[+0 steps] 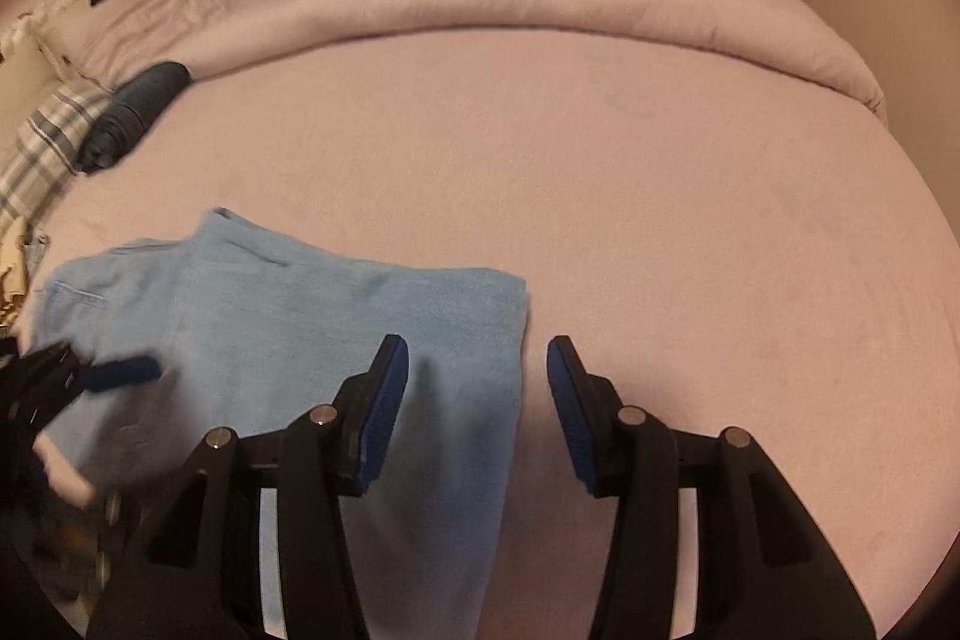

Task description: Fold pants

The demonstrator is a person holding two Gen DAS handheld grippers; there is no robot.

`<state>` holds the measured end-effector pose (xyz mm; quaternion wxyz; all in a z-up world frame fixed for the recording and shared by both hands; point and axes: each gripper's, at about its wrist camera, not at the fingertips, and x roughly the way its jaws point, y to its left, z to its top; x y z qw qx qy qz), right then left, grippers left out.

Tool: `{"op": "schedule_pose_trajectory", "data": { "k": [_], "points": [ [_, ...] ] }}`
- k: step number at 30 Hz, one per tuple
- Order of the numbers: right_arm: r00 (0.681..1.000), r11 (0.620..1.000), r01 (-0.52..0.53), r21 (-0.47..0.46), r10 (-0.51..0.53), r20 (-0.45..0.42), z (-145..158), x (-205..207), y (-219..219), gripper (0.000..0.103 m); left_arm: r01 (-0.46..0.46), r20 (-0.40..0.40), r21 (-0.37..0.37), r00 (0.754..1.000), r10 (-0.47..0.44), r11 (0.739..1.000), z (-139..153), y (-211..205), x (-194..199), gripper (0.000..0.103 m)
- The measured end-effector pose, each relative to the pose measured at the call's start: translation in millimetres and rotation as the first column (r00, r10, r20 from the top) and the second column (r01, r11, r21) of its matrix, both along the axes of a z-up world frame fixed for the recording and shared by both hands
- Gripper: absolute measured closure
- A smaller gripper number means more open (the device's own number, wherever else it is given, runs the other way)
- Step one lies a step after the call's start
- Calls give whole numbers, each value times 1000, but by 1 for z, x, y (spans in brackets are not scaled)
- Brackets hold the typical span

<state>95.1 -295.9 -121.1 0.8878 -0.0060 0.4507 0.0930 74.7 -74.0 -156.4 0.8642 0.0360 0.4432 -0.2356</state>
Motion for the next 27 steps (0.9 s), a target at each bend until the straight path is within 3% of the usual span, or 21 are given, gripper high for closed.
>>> {"op": "schedule_pose_trajectory", "data": {
  "k": [10, 15, 19, 27],
  "points": [
    [999, 999, -32, 11, 31, 34, 8, -38, -3, 55, 7, -2, 39, 1000, -7, 999, -4, -31, 26, 27],
    [999, 999, -41, 18, 40, 27, 5, -41, -3, 55, 14, -18, 110, 1000, -12, 994, -20, -45, 29, 27],
    [998, 998, -58, 27, 58, 4, -4, -45, 2, 55, 21, -25, 155, 1000, -18, 988, -29, -52, 31, 27],
    [992, 995, -96, 12, 97, -75, -30, -48, 13, 55, 14, -56, 163, 998, -5, 987, -38, -52, 37, 27]
  ]
}}
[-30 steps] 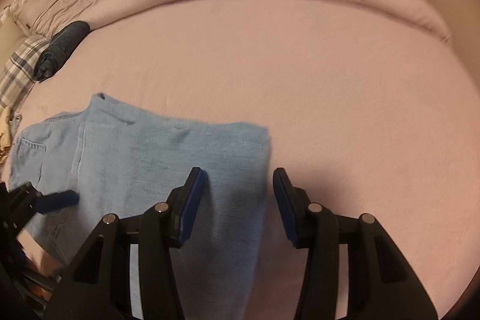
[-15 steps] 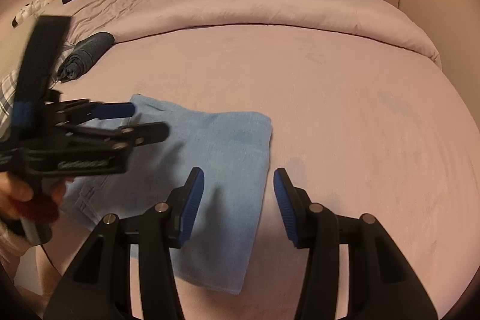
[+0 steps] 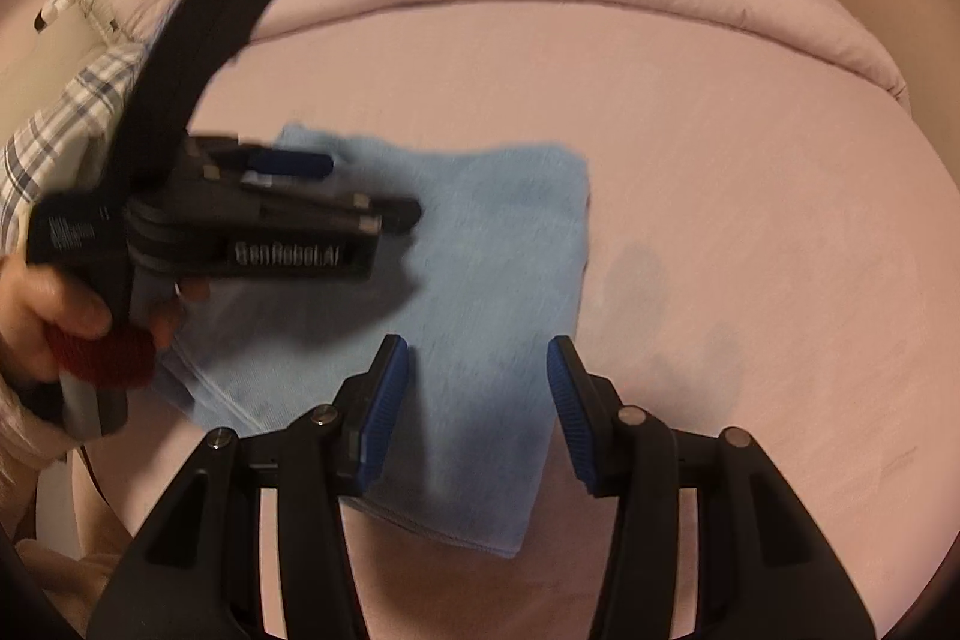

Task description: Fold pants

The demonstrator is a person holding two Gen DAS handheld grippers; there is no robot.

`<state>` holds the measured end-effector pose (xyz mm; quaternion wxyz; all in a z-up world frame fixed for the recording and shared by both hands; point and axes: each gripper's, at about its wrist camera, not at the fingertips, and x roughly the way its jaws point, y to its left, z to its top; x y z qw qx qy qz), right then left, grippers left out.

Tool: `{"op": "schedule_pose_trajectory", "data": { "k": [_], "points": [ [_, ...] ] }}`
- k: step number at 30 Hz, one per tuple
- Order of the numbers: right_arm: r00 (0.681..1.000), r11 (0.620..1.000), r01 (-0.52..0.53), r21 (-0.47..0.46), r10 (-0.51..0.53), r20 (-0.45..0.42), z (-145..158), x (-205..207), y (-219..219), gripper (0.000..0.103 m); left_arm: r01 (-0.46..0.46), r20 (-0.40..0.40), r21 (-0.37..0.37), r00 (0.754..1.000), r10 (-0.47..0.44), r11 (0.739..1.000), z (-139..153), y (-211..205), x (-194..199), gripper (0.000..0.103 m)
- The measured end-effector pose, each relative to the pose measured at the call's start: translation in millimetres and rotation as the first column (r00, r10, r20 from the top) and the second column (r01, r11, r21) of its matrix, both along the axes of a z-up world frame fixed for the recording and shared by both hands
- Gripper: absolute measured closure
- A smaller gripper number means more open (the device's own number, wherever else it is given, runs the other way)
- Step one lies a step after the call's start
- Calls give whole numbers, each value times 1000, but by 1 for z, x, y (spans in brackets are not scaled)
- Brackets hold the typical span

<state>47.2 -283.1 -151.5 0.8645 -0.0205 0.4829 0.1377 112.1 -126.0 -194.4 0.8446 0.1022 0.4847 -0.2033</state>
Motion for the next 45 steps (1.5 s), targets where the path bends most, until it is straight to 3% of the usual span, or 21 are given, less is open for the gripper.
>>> {"op": "schedule_pose_trajectory", "data": {
  "k": [5, 8, 13, 16, 21, 25, 31, 36, 40, 43, 45],
  "points": [
    [1000, 997, -18, -76, 20, 22, -10, -5, 13, 52, -13, 2, -25, 1000, 13, 1000, 10, 8, -1, 27],
    [1000, 999, -5, -37, 5, 15, 3, -7, 11, 53, -28, 36, -85, 999, 31, 996, 27, 26, -15, 27],
    [997, 999, -28, -45, 32, 74, 21, -18, 21, 54, -44, 57, -116, 997, 51, 992, 37, 59, -46, 27],
    [996, 998, -41, -45, 44, 82, 22, -21, 29, 54, -49, 48, -112, 997, 54, 993, 33, 70, -60, 27],
    [998, 997, -57, -60, 60, 34, 9, -21, 40, 54, -29, 8, -41, 1000, 29, 999, 2, 71, -77, 27],
    [998, 995, -59, -87, 60, 8, -3, -20, 43, 53, -48, -15, -100, 999, 47, 994, -8, 78, -75, 27],
    [998, 996, -52, -74, 54, 30, 11, -23, 43, 54, -76, 18, -179, 997, 80, 981, 15, 106, -84, 27],
    [994, 993, -84, -82, 90, 67, 27, -26, 56, 54, -168, 35, -278, 982, 184, 946, 41, 159, -96, 27],
    [989, 991, -113, -70, 118, 83, 37, -25, 69, 53, -290, 17, -336, 949, 313, 896, 53, 208, -106, 26],
    [985, 989, -140, -52, 144, 90, 43, -23, 82, 52, -388, -3, -376, 909, 418, 841, 57, 250, -117, 25],
    [982, 986, -161, -41, 165, 95, 45, -21, 92, 52, -455, -30, -410, 873, 487, 790, 53, 278, -128, 24]
  ]
}}
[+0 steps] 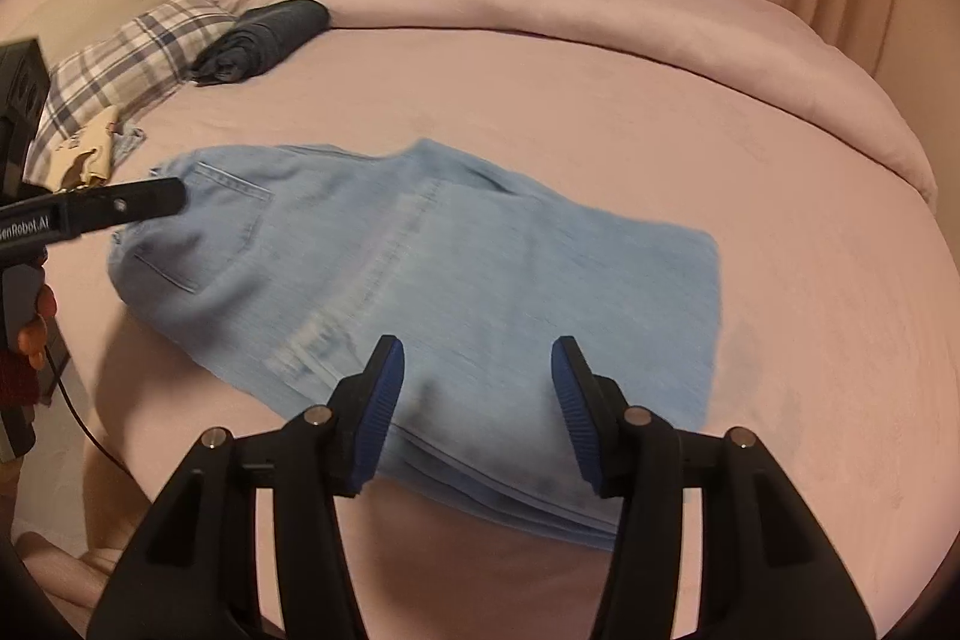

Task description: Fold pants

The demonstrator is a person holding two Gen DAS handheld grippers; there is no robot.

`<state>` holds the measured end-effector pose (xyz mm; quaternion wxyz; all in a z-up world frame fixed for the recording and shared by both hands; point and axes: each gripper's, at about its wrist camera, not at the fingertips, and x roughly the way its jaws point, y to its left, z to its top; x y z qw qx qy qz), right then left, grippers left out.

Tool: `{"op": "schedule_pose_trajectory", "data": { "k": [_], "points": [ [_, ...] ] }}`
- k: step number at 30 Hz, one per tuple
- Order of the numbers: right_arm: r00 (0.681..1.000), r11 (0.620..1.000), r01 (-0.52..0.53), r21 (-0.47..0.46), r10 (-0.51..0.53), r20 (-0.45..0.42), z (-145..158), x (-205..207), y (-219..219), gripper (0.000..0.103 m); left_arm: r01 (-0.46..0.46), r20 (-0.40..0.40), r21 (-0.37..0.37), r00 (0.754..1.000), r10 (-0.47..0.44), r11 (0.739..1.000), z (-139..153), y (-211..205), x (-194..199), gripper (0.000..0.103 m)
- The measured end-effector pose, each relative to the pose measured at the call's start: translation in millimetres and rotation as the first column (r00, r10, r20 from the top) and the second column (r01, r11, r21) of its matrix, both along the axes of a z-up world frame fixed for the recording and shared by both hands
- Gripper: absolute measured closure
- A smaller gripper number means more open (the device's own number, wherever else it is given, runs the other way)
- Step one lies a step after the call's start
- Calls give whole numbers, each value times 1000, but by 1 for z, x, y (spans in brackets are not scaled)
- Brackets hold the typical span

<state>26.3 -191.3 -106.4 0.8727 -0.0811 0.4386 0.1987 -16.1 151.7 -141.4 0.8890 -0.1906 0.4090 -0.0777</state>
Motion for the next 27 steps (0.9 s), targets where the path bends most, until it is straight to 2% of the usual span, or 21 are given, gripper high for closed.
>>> {"op": "schedule_pose_trajectory", "data": {
  "k": [4, 8, 15, 20, 24, 27],
  "points": [
    [999, 999, -46, 5, 46, -4, 0, 3, 22, 51, -120, -38, -109, 992, 116, 987, -14, 44, -19, 23],
    [996, 996, -93, 7, 93, -11, 0, 6, 47, 51, -211, -84, -237, 977, 197, 948, -33, 76, -36, 23],
    [987, 988, -155, 15, 156, -49, -8, 14, 84, 51, -247, -138, -419, 968, 208, 874, -58, 88, -41, 23],
    [979, 981, -195, 15, 195, -65, -12, 13, 106, 51, -274, -189, -495, 960, 205, 825, -79, 86, -33, 23],
    [975, 978, -211, 7, 211, -76, -14, 14, 114, 51, -282, -173, -513, 959, 224, 811, -81, 89, -24, 23],
    [972, 976, -218, 2, 217, -86, -15, 15, 118, 51, -287, -169, -498, 958, 234, 818, -80, 89, -15, 23]
  ]
}}
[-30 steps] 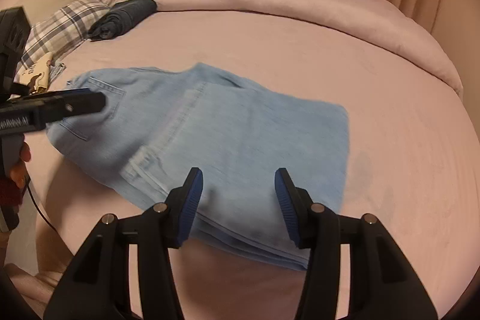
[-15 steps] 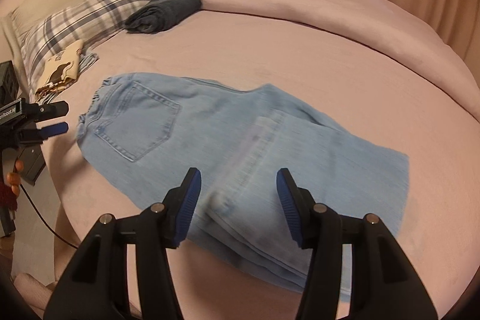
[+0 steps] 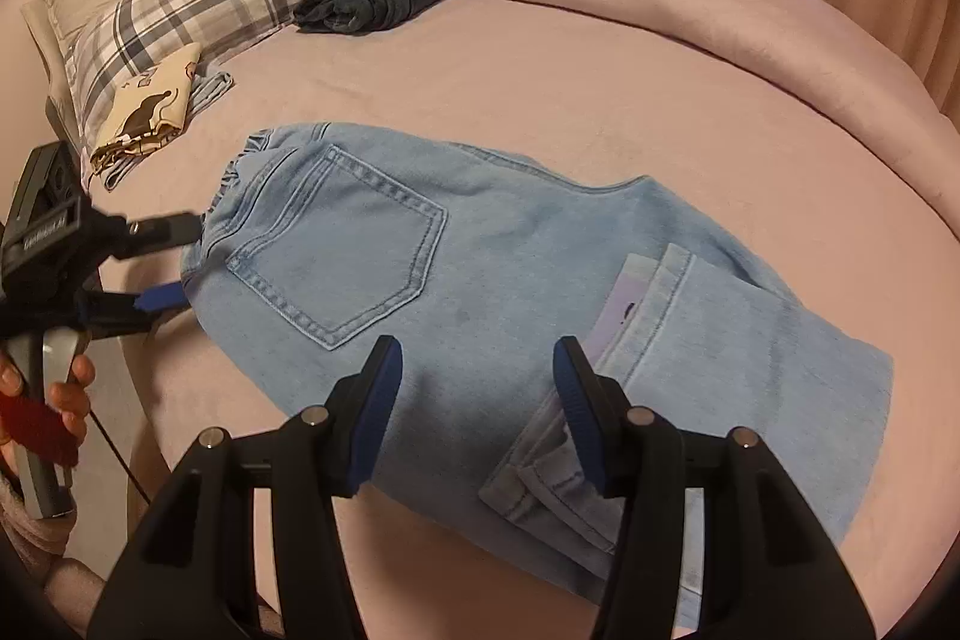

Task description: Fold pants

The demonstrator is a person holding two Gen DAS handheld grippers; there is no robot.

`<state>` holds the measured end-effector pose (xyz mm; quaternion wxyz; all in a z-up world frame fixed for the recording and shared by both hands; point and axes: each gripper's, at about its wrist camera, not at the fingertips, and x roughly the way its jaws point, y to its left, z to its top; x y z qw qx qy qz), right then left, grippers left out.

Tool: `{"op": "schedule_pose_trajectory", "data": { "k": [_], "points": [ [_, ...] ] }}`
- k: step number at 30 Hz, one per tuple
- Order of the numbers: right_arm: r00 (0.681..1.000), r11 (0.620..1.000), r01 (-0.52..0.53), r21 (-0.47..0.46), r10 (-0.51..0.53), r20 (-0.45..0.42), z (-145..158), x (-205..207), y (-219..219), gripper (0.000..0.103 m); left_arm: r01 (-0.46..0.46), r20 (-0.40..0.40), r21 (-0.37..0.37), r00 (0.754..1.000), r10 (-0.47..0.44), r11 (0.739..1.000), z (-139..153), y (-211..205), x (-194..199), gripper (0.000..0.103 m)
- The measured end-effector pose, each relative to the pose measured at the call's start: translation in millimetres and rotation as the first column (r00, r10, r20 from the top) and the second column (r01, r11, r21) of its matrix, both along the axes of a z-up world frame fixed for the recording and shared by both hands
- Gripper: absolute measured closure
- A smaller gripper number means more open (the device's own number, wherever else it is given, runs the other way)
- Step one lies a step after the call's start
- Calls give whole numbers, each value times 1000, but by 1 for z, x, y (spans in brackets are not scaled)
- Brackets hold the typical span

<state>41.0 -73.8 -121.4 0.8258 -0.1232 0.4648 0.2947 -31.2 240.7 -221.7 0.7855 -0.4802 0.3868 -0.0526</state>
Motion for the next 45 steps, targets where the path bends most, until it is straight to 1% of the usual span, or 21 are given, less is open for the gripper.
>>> {"op": "schedule_pose_trajectory", "data": {
  "k": [5, 10, 14, 17, 19, 20, 21, 24, 25, 27, 30, 31, 32, 33, 34, 36, 38, 40, 43, 44, 45],
  "points": [
    [1000, 1000, 0, 0, 0, -10, -2, 0, 2, 51, -26, -4, 77, 1000, 26, 997, 2, -7, 17, 23],
    [1000, 1000, 4, -3, -4, -18, -4, 2, 1, 51, -57, -13, 91, 998, 59, 994, 1, -10, 34, 23],
    [1000, 1000, 10, -3, -10, -18, -6, 3, 1, 51, -56, -24, 92, 998, 59, 994, 0, -8, 39, 35],
    [1000, 1000, 9, -6, -10, -25, -9, 5, 0, 51, -52, -11, 101, 998, 54, 994, 3, -7, 37, 54],
    [1000, 1000, 8, -7, -8, -29, -10, 7, 1, 51, -49, 10, 111, 999, 49, 993, 8, -7, 35, 63],
    [1000, 1000, 9, -7, -10, -30, -11, 7, 1, 52, -51, 25, 124, 999, 48, 991, 12, -6, 34, 71],
    [999, 1000, 11, -7, -11, -31, -11, 9, 1, 53, -46, 41, 134, 998, 41, 990, 17, -7, 33, 72],
    [999, 999, 36, -19, -37, -17, -12, 16, -2, 58, -35, 72, 176, 997, 22, 984, 29, -12, 33, 74],
    [999, 998, 49, -26, -49, -18, -13, 21, -3, 67, -34, 72, 194, 997, 21, 980, 31, -14, 33, 74],
    [997, 997, 70, -25, -71, -28, -17, 32, -5, 75, -18, 92, 205, 996, -1, 979, 34, -18, 35, 76],
    [995, 996, 86, 9, -86, -60, -28, 51, -1, 78, -2, 104, 213, 994, -20, 977, 37, -19, 37, 77],
    [992, 996, 91, -19, -92, -83, -40, 59, 4, 80, 4, 109, 214, 994, -28, 977, 39, -20, 37, 77],
    [989, 995, 88, -45, -92, -116, -50, 63, 8, 77, 12, 116, 222, 992, -39, 975, 42, -22, 38, 78],
    [990, 996, 77, -47, -82, -118, -54, 65, 11, 77, 20, 127, 245, 990, -53, 969, 48, -26, 39, 79],
    [991, 997, 65, -50, -70, -110, -52, 66, 14, 77, 30, 137, 267, 988, -68, 963, 54, -30, 40, 79],
    [986, 996, 63, -69, -73, -148, -44, 72, 16, 78, 52, 165, 313, 980, -108, 948, 66, -42, 40, 80],
    [989, 996, 91, -24, -93, -115, -26, 75, 14, 77, 56, 183, 337, 975, -124, 940, 74, -50, 39, 80],
    [990, 994, 103, 24, -100, -98, -21, 79, 16, 76, 61, 195, 356, 971, -138, 933, 79, -57, 38, 81],
    [984, 996, 87, -13, -88, -154, -47, 86, 32, 76, 73, 194, 382, 968, -157, 921, 83, -65, 40, 82],
    [987, 997, 77, -22, -79, -142, -57, 86, 37, 75, 75, 194, 393, 967, -162, 917, 84, -68, 40, 82],
    [991, 997, 71, -17, -72, -114, -55, 86, 38, 75, 78, 193, 401, 967, -168, 913, 86, -71, 41, 82]
  ]
}}
